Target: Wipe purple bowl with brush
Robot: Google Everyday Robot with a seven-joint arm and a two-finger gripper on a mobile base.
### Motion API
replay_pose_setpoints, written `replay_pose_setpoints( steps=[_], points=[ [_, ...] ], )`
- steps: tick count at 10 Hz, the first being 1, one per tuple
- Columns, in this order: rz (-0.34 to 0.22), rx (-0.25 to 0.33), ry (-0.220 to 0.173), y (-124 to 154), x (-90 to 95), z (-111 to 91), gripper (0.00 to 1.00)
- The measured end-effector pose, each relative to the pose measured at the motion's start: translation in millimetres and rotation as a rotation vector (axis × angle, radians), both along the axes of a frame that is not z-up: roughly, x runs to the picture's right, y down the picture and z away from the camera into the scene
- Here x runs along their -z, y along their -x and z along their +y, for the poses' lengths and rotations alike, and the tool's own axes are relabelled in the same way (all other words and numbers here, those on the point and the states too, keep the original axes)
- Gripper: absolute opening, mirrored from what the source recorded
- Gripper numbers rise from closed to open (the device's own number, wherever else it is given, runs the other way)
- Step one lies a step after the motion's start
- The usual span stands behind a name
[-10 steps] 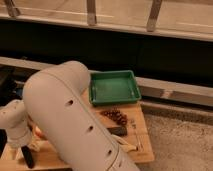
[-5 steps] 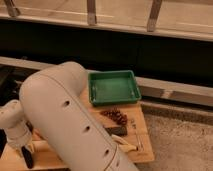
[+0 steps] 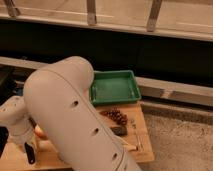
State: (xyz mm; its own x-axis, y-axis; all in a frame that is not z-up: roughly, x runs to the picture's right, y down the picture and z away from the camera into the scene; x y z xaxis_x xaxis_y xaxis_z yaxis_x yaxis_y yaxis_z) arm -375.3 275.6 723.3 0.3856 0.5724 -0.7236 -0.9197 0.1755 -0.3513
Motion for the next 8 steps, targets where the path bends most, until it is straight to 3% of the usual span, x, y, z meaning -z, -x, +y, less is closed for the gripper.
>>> replay_pose_setpoints(
  steps=[5, 8],
  points=[
    [0.018, -0.045, -0.124, -41.2, 9.8, -62.9, 0.00],
    [0.035, -0.061, -0.173, -57.6, 15.9, -79.7, 0.00]
  ],
)
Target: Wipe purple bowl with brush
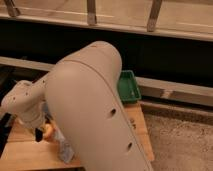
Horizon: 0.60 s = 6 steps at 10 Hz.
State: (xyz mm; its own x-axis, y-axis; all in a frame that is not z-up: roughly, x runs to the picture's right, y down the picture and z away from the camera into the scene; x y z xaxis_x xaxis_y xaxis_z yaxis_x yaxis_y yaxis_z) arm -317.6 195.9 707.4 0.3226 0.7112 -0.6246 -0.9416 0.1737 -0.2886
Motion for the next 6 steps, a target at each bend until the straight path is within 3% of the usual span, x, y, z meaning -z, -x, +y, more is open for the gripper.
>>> replay_pose_setpoints(
  steps=[2, 6],
  points=[
    [0.008, -0.020, -0.043, -10.9, 6.1, -17.4, 0.00],
    [0.037, -0.040, -0.126, -42.5, 18.1, -71.6, 0.00]
  ],
)
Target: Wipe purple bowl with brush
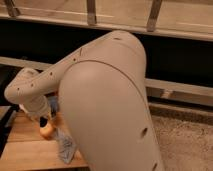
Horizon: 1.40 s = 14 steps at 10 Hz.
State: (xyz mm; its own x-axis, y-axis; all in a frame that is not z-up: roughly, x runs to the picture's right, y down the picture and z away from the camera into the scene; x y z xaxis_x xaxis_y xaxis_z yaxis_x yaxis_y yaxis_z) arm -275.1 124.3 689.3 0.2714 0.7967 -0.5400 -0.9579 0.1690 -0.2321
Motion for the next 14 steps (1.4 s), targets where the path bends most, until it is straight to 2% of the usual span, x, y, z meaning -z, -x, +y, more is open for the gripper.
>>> replay_pose_setpoints(
  steps=[5, 7, 9, 10, 11, 12, 14],
  points=[
    [0.073, -0.008, -0.047, -50.0, 24.1, -49.4, 0.00],
    [0.072, -0.012, -0.066, -68.3, 18.6, -72.2, 0.00],
    [0.028, -0.010, -0.086, -79.2, 6.4, -96.5, 0.00],
    [-0.020, -0.020, -0.094, -84.0, -0.5, -106.5, 0.00],
    [-0.113, -0.045, -0.103, -88.7, -7.7, -116.1, 0.00],
    [-0.224, -0.079, -0.097, -91.3, -12.6, -120.8, 0.00],
    [-0.438, -0.145, -0.049, -93.5, -18.0, -116.5, 0.00]
  ],
)
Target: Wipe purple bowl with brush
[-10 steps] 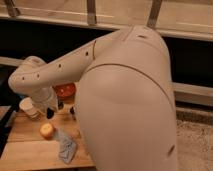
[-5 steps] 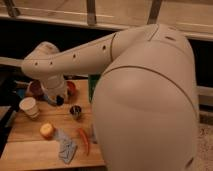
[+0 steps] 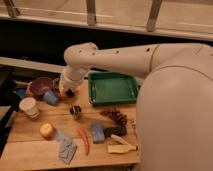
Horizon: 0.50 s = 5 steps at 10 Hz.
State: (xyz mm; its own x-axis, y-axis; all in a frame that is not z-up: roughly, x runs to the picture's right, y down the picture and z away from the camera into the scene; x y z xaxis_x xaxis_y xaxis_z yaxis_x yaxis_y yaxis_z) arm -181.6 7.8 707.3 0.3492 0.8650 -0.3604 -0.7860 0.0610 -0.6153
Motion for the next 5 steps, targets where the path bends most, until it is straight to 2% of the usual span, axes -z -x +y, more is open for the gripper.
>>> replay_pose_setpoints(
  steps=[2, 5],
  points=[
    [-0.094, -0.008, 0.037, 7.1, 3.6, 14.5, 0.00],
    [-0.110, -0.011, 0.043, 7.2, 4.0, 16.9, 0.00]
  ],
)
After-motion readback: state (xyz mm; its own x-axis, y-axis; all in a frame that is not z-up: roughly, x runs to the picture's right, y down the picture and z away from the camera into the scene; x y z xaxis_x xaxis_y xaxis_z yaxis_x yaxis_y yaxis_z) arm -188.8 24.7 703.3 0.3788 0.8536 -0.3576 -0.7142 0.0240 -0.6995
